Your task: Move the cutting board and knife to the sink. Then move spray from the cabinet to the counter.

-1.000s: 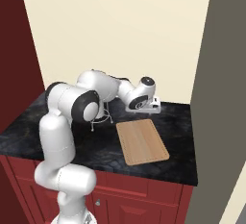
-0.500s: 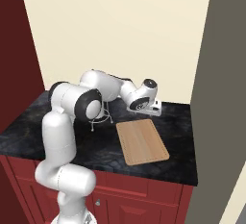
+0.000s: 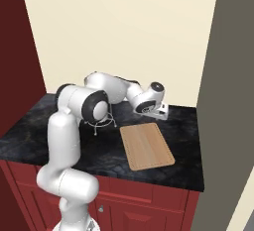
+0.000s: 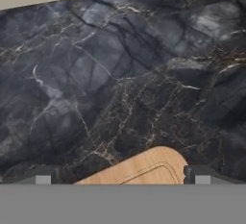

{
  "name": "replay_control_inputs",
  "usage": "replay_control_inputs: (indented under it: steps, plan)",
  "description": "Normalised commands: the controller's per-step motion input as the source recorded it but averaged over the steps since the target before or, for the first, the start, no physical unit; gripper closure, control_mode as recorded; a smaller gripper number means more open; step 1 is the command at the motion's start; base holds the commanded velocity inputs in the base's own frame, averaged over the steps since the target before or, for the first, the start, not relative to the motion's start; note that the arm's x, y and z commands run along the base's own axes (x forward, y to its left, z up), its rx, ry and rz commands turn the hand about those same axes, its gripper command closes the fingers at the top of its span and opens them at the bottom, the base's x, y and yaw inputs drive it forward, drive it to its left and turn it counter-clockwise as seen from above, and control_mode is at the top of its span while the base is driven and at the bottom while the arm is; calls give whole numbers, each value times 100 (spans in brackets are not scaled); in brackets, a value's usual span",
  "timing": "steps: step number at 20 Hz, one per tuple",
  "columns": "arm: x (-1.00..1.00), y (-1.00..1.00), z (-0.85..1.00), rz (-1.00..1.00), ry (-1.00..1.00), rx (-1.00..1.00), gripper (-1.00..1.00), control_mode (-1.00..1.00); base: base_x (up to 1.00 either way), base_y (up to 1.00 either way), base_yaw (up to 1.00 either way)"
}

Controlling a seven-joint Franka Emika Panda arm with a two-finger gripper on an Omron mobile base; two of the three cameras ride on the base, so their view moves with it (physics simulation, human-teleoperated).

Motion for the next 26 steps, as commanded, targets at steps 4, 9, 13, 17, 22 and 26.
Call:
replay_control_inputs:
  steps: [4,9,13,17,22,26]
  plan:
    - [36,-29,-19,3,0,0,-100,-100,0,0,0]
    - [22,-22,-32,6,0,0,-100,-100,0,0,0]
    - [6,-1,-49,3,1,0,-100,-100,0,0,0]
    - [2,6,-51,0,3,0,-100,-100,0,0,0]
    - [4,22,-47,0,4,0,-100,-100,0,0,0]
    - [-9,38,-60,0,2,0,-100,-100,0,0,0]
